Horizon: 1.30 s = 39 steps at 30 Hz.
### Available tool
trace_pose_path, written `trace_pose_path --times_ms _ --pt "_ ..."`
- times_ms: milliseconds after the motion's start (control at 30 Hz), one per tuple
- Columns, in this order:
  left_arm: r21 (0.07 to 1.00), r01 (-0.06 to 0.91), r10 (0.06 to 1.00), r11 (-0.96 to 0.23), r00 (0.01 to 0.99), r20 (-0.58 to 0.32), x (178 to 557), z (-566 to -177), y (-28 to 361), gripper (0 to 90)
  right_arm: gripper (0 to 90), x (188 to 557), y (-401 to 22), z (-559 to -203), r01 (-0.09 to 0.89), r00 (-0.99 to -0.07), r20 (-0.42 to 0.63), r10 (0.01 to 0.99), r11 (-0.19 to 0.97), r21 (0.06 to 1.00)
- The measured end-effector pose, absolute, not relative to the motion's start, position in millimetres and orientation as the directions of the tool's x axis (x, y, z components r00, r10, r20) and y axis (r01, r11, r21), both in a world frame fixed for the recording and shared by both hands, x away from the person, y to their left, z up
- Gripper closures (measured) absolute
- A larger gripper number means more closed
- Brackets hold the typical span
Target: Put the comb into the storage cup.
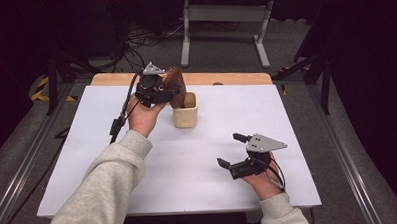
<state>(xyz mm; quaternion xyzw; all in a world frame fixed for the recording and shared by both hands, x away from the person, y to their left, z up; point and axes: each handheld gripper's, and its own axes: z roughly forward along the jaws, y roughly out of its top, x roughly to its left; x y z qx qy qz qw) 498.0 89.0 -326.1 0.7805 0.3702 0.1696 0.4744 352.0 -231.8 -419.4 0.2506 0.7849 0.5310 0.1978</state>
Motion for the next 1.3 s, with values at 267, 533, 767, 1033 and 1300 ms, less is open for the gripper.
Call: trace_pose_path --times_ms 267,533,767,1033,1300 --pt "0.863 0.420 0.731 -0.280 0.676 -0.092 498.8 -328.5 90.5 49.3 1.3 352.1 -231.7 -419.5 0.184 -0.796 -0.043 0.603 0.310 0.933" --pt "0.862 0.414 0.729 -0.292 0.680 -0.080 497.1 -328.4 91.9 41.9 1.3 352.2 -231.6 -419.6 0.187 -0.797 -0.039 0.602 0.309 0.933" --pt "0.867 0.381 0.726 -0.320 0.687 -0.034 495.1 -324.9 97.5 16.7 1.2 352.3 -232.3 -419.4 0.189 -0.795 -0.037 0.605 0.305 0.933" --pt "0.896 0.321 0.732 -0.306 0.681 0.006 488.1 -317.9 110.9 0.7 1.2 352.2 -233.1 -418.8 0.185 -0.793 -0.038 0.608 0.300 0.936" --pt "0.928 0.233 0.707 -0.289 0.706 0.043 469.1 -304.8 122.4 0.3 1.3 352.1 -236.5 -415.4 0.174 -0.789 -0.043 0.613 0.290 0.941"
